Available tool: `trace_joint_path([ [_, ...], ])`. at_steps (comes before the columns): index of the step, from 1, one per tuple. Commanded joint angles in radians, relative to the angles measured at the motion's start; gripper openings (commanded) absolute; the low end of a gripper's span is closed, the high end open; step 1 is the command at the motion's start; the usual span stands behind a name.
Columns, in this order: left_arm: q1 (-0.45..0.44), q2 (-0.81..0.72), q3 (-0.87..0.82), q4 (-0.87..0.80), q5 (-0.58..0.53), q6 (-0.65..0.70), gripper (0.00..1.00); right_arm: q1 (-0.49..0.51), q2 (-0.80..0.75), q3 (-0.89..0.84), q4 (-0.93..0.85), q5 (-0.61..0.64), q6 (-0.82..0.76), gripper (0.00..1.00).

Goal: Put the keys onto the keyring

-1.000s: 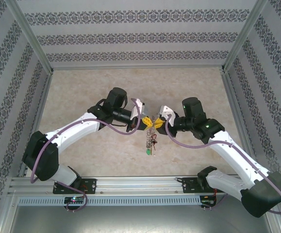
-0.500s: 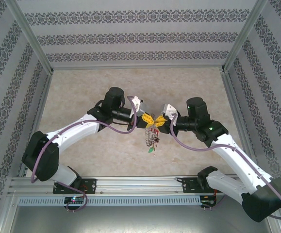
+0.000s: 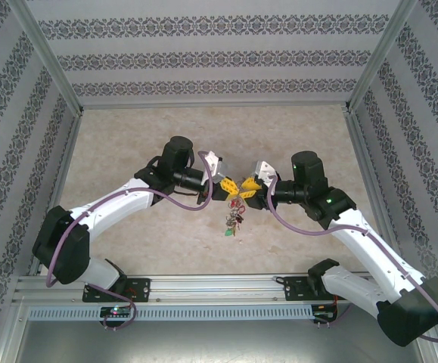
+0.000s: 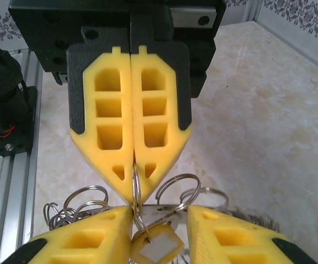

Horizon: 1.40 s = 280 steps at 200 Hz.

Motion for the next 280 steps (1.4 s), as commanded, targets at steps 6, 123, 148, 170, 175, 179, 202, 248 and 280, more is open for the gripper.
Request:
trace_joint_path([
  [6, -0.002, -0.031, 0.026, -0.006, 0.002, 0.034, 0.0, -0.003, -0.009, 0.024, 0.049, -0.059, 0.006, 0.32],
  [123, -0.003, -0.037, 0.026, 0.01, -0.007, 0.024, 0.0, -0.01, -0.021, 0.043, -0.157, 0.047, -0.108, 0.39],
  [148, -0.002, -0.041, 0.028, 0.0, -0.011, 0.032, 0.0, -0.016, -0.053, 0.042, -0.145, 0.037, -0.107, 0.4],
  [170, -0.002, -0.034, 0.03, 0.001, -0.005, 0.032, 0.0, -0.016, -0.054, 0.049, -0.086, -0.007, -0.055, 0.35],
  [175, -0.002, -0.034, 0.031, 0.0, -0.005, 0.031, 0.0, -0.016, -0.051, 0.05, -0.073, -0.011, -0.045, 0.34],
  [179, -0.003, -0.033, 0.03, 0.001, -0.005, 0.031, 0.0, -0.016, -0.049, 0.05, -0.062, -0.014, -0.038, 0.33],
  [202, -0.002, -0.03, 0.033, 0.004, -0.002, 0.03, 0.0, -0.013, -0.036, 0.051, -0.017, -0.023, -0.018, 0.32],
  [248, -0.003, -0.031, 0.03, 0.003, -0.002, 0.032, 0.0, -0.002, 0.013, 0.072, -0.006, -0.04, -0.018, 0.23],
  [280, -0.002, -0.035, 0.031, 0.009, 0.0, 0.027, 0.0, 0.003, 0.032, 0.066, -0.021, -0.033, -0.031, 0.18],
])
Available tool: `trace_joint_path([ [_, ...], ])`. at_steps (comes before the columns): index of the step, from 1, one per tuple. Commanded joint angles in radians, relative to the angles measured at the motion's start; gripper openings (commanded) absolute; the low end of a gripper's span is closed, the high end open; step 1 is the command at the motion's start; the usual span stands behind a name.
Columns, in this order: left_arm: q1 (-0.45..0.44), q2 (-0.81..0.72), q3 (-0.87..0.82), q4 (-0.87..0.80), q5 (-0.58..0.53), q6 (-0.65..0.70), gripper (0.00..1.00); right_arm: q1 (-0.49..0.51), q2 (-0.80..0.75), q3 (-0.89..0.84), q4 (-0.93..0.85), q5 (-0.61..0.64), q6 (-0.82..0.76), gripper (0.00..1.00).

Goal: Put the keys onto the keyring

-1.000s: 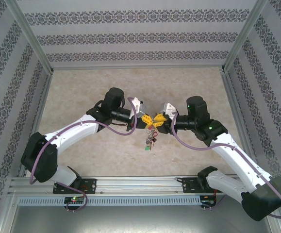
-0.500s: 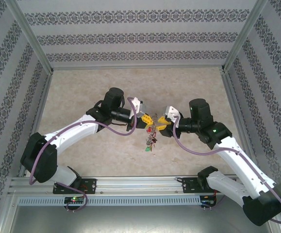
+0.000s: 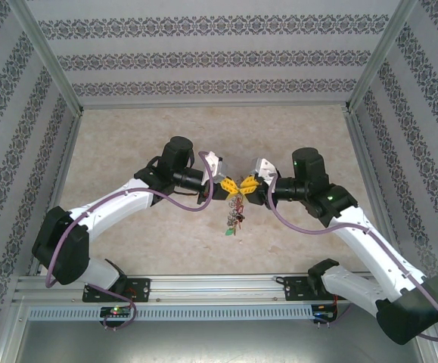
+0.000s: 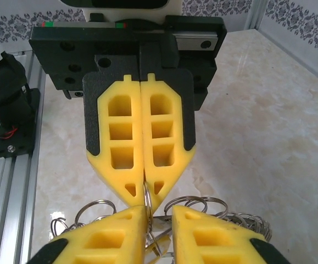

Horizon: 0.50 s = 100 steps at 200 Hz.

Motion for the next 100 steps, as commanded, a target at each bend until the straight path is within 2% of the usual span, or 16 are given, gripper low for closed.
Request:
trace_joint_path([
  [1, 0.0, -0.03, 0.031, 0.017, 0.034, 0.015, 0.0, 0.008, 0.015, 0.021, 0.009, -0.019, -0.006, 0.18],
  [24, -0.001, -0.032, 0.03, 0.023, 0.043, 0.012, 0.0, 0.008, 0.013, 0.006, 0.01, -0.022, -0.006, 0.17],
  [40, 0.0, -0.03, 0.032, 0.025, 0.055, 0.01, 0.0, 0.008, 0.012, 0.004, 0.01, -0.018, -0.007, 0.12],
  [83, -0.001, -0.034, 0.022, 0.072, 0.068, -0.018, 0.0, 0.008, 0.013, 0.002, 0.007, -0.006, -0.013, 0.15],
  [100, -0.001, -0.036, 0.021, 0.082, 0.071, -0.023, 0.0, 0.008, 0.02, 0.005, 0.003, -0.012, -0.013, 0.1],
])
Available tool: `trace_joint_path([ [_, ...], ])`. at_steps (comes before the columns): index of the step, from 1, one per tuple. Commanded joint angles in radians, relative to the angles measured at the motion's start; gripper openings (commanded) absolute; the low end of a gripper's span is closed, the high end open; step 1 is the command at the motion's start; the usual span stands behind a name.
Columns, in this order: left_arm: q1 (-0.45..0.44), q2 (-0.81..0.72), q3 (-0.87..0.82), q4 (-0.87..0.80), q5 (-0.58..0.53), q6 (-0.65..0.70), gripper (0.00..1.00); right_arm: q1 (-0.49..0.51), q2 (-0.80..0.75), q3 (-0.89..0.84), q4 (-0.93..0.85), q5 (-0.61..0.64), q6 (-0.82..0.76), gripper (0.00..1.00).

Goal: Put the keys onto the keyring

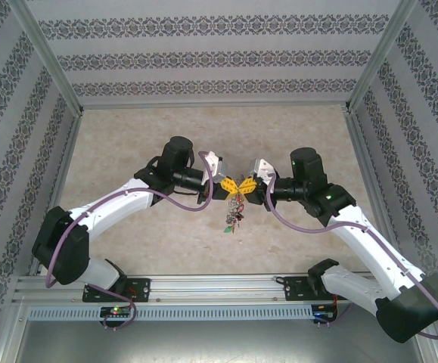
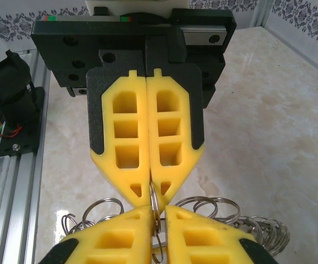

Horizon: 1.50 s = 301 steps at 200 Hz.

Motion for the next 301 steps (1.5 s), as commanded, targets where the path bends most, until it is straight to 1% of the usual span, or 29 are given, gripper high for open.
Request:
trace_joint_path([
  [1, -0.001, -0.036, 0.021, 0.075, 0.069, -0.018, 0.0, 0.006, 0.009, 0.005, 0.005, -0.006, -0.012, 0.09],
  [28, -0.002, -0.038, 0.016, 0.066, 0.061, -0.012, 0.0, 0.008, 0.014, 0.017, -0.008, -0.009, -0.016, 0.0],
  [43, -0.001, -0.037, 0.028, 0.006, 0.038, 0.029, 0.0, 0.009, 0.013, 0.028, -0.018, -0.004, -0.017, 0.0],
  [72, 0.0, -0.027, 0.075, -0.172, -0.001, 0.135, 0.05, 0.028, 0.019, 0.058, -0.063, 0.025, -0.044, 0.0],
  [99, -0.004, 0.003, 0.139, -0.36, -0.051, 0.247, 0.06, 0.05, 0.031, 0.092, -0.103, 0.053, -0.062, 0.0],
  [118, -0.007, 0.016, 0.164, -0.422, -0.077, 0.286, 0.07, 0.074, 0.047, 0.121, -0.144, 0.098, -0.081, 0.0],
  [164, -0.02, 0.04, 0.209, -0.489, -0.114, 0.321, 0.13, 0.106, 0.068, 0.16, -0.18, 0.141, -0.09, 0.0],
  [180, -0.023, 0.04, 0.213, -0.49, -0.113, 0.323, 0.16, 0.111, 0.072, 0.168, -0.19, 0.151, -0.094, 0.0],
  [201, -0.025, 0.035, 0.213, -0.481, -0.113, 0.317, 0.17, 0.113, 0.076, 0.175, -0.2, 0.156, -0.098, 0.0],
  [222, -0.025, 0.035, 0.213, -0.478, -0.119, 0.313, 0.16, 0.116, 0.077, 0.178, -0.202, 0.163, -0.1, 0.0],
  [239, -0.026, 0.038, 0.214, -0.484, -0.125, 0.316, 0.11, 0.12, 0.082, 0.184, -0.209, 0.166, -0.101, 0.0],
  [256, -0.029, 0.044, 0.221, -0.494, -0.134, 0.321, 0.12, 0.129, 0.094, 0.193, -0.228, 0.189, -0.106, 0.0],
  [276, -0.03, 0.048, 0.227, -0.501, -0.138, 0.324, 0.17, 0.139, 0.108, 0.205, -0.251, 0.203, -0.114, 0.0],
  [293, -0.03, 0.045, 0.227, -0.498, -0.136, 0.323, 0.16, 0.142, 0.109, 0.203, -0.25, 0.204, -0.114, 0.0],
  [301, -0.03, 0.044, 0.227, -0.495, -0.134, 0.321, 0.14, 0.143, 0.108, 0.203, -0.249, 0.206, -0.114, 0.0],
])
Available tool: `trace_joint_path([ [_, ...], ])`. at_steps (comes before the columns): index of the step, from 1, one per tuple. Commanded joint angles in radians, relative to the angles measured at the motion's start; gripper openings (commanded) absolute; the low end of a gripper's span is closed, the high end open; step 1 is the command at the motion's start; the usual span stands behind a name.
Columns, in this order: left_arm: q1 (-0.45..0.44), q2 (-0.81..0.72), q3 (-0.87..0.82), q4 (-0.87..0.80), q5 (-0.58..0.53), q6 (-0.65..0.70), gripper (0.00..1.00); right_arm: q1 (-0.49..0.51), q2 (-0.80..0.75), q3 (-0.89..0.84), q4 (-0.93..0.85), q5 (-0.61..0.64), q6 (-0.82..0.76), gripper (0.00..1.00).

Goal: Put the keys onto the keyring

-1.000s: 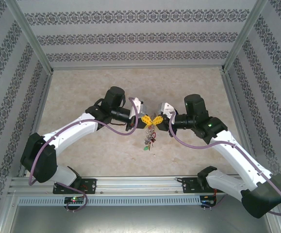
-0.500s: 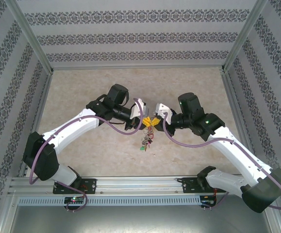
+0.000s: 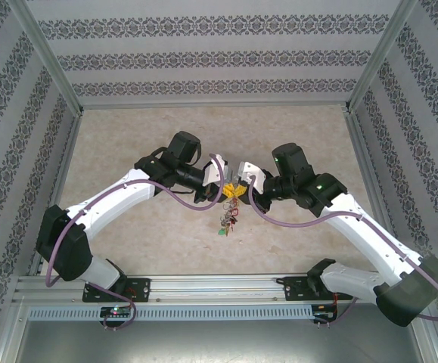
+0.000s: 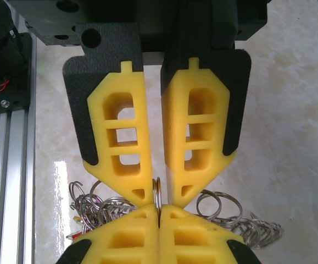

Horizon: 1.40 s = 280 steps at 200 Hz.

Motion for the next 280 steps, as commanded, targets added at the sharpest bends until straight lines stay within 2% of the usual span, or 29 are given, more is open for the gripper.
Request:
trace_joint_path([
  [1, -0.014, 0.008, 0.035, -0.019, 0.008, 0.024, 0.14, 0.012, -0.002, 0.037, -0.004, 0.003, -0.021, 0.0],
  [15, -0.014, 0.007, 0.034, -0.013, 0.007, 0.021, 0.1, 0.012, -0.001, 0.037, -0.008, 0.004, -0.023, 0.0],
  [26, -0.014, 0.007, 0.034, -0.011, 0.007, 0.019, 0.0, 0.012, 0.001, 0.038, -0.009, 0.007, -0.022, 0.0],
  [52, -0.014, 0.007, 0.031, 0.0, 0.003, 0.005, 0.0, 0.012, 0.0, 0.038, -0.013, 0.015, -0.019, 0.0],
  [68, -0.009, -0.005, 0.007, 0.066, 0.026, -0.039, 0.0, 0.01, -0.01, 0.025, -0.009, 0.005, -0.012, 0.01],
  [85, 0.005, -0.025, -0.033, 0.182, 0.089, -0.117, 0.0, -0.011, -0.037, -0.035, 0.048, -0.051, 0.001, 0.08],
  [108, 0.021, -0.052, -0.092, 0.367, 0.17, -0.231, 0.0, -0.063, -0.065, -0.079, 0.106, -0.155, 0.042, 0.1],
  [153, 0.025, -0.066, -0.146, 0.592, 0.284, -0.377, 0.0, -0.135, -0.092, -0.126, 0.195, -0.3, 0.085, 0.16],
  [179, 0.025, -0.076, -0.153, 0.616, 0.296, -0.392, 0.0, -0.151, -0.092, -0.135, 0.207, -0.326, 0.084, 0.16],
  [200, 0.025, -0.082, -0.153, 0.619, 0.302, -0.393, 0.0, -0.162, -0.096, -0.141, 0.223, -0.335, 0.091, 0.11],
  [219, 0.024, -0.087, -0.158, 0.641, 0.3, -0.404, 0.0, -0.17, -0.096, -0.148, 0.224, -0.325, 0.085, 0.16],
  [280, 0.025, -0.103, -0.18, 0.722, 0.268, -0.453, 0.0, -0.198, -0.107, -0.221, 0.286, -0.347, 0.079, 0.16],
])
